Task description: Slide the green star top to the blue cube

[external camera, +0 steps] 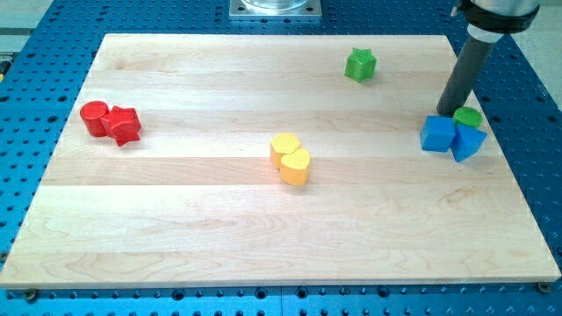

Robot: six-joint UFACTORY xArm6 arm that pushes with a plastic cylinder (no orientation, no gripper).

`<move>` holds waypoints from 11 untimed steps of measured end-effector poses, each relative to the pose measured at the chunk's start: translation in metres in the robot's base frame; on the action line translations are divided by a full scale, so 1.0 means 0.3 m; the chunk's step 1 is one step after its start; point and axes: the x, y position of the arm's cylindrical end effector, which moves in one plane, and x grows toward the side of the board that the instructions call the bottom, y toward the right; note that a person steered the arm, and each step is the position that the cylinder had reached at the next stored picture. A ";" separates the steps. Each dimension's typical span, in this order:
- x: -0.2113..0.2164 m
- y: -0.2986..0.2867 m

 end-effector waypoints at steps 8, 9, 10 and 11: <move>-0.275 -0.114; -0.344 -0.121; -0.498 -0.121; -0.543 -0.027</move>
